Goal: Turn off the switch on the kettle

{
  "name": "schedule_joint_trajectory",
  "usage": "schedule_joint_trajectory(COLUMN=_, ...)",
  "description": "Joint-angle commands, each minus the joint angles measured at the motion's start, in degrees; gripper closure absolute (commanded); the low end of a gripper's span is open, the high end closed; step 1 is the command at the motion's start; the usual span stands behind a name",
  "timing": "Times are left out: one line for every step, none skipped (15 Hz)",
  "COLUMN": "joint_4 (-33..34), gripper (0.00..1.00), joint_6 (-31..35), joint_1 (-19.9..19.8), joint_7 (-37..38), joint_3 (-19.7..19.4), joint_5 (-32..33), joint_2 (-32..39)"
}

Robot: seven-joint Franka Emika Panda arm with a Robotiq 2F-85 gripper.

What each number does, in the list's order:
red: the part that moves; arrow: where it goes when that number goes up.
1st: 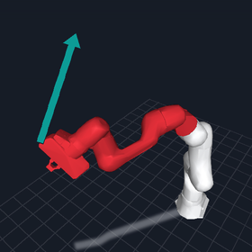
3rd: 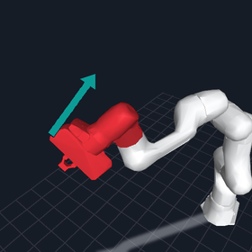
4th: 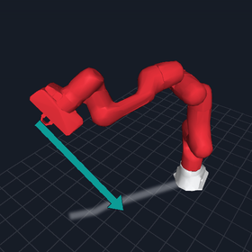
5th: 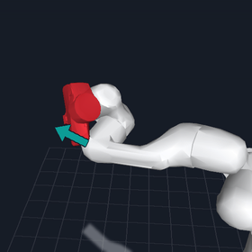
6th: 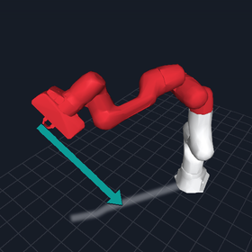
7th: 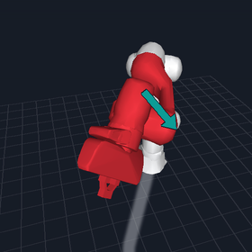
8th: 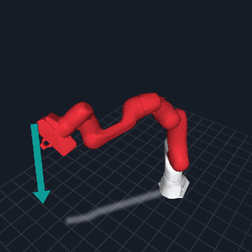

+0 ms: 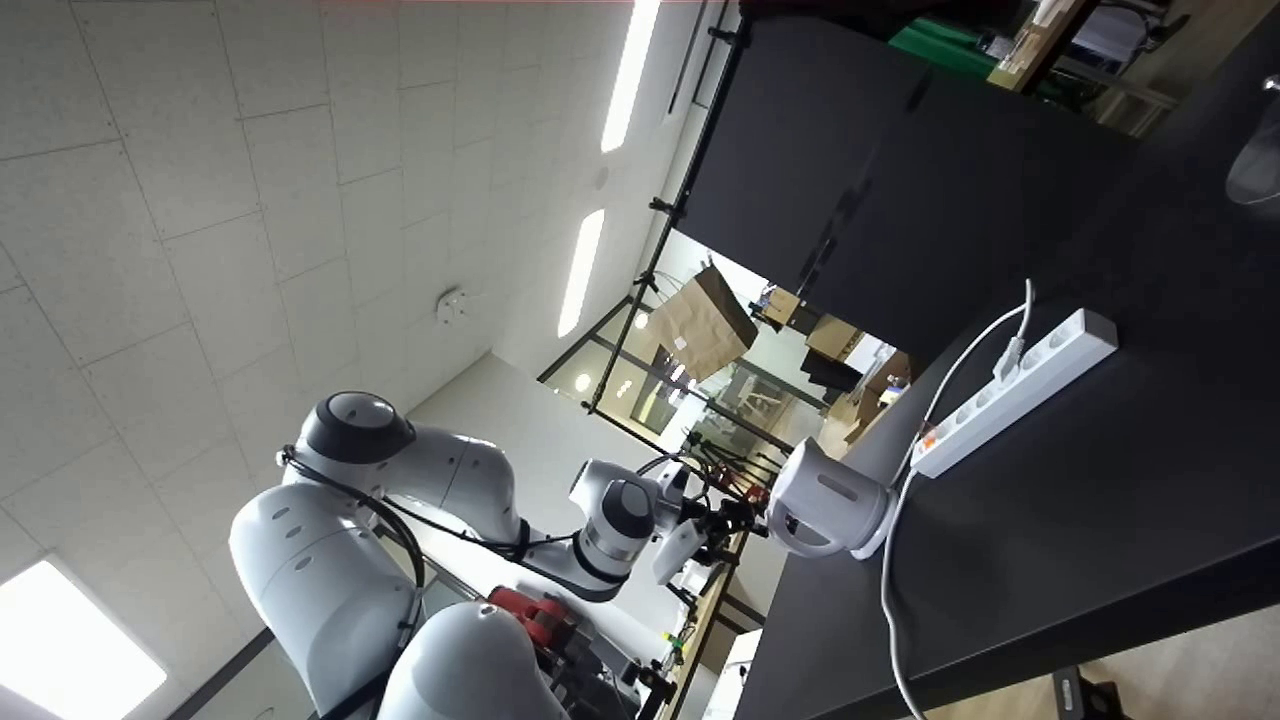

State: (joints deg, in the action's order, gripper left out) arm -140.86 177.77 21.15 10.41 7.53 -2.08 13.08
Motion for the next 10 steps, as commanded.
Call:
schedule_joint_trajectory(joint_4=0.7, gripper=0.00, joint_6=-0.9, joint_1=4.0, joint_7=2.3, joint_3=-3.6, joint_5=2.2, joint_2=0.7)
schedule_joint_trajectory(joint_4=0.8, gripper=0.00, joint_6=-0.8, joint_1=4.9, joint_7=2.3, joint_3=-4.3, joint_5=2.5, joint_2=0.7)
schedule_joint_trajectory(joint_4=1.0, gripper=0.00, joint_6=-0.8, joint_1=5.7, joint_7=2.1, joint_3=-4.8, joint_5=2.6, joint_2=0.8)
schedule_joint_trajectory(joint_4=1.1, gripper=0.00, joint_6=-0.8, joint_1=6.4, joint_7=2.0, joint_3=-5.1, joint_5=2.5, joint_2=0.8)
schedule_joint_trajectory(joint_4=1.2, gripper=0.00, joint_6=-0.8, joint_1=5.8, joint_7=0.9, joint_3=-3.7, joint_5=1.4, joint_2=0.6)
schedule_joint_trajectory(joint_4=1.2, gripper=0.00, joint_6=-0.7, joint_1=4.0, joint_7=-1.0, joint_3=-0.7, joint_5=-0.4, joint_2=0.3)
schedule_joint_trajectory(joint_4=1.1, gripper=0.00, joint_6=-0.1, joint_1=1.8, joint_7=-1.4, joint_3=2.2, joint_5=-0.1, joint_2=-0.4)
schedule_joint_trajectory(joint_4=1.1, gripper=0.00, joint_6=0.1, joint_1=1.6, joint_7=-1.5, joint_3=3.0, joint_5=0.1, joint_2=-1.1)
schedule_joint_trajectory(joint_4=0.8, gripper=0.00, joint_6=0.6, joint_1=2.6, joint_7=-1.6, joint_3=2.6, joint_5=-0.1, joint_2=-2.2)
schedule_joint_trajectory(joint_4=0.4, gripper=0.00, joint_6=0.9, joint_1=2.7, joint_7=-1.2, joint_3=2.8, joint_5=0.3, joint_2=-3.4)
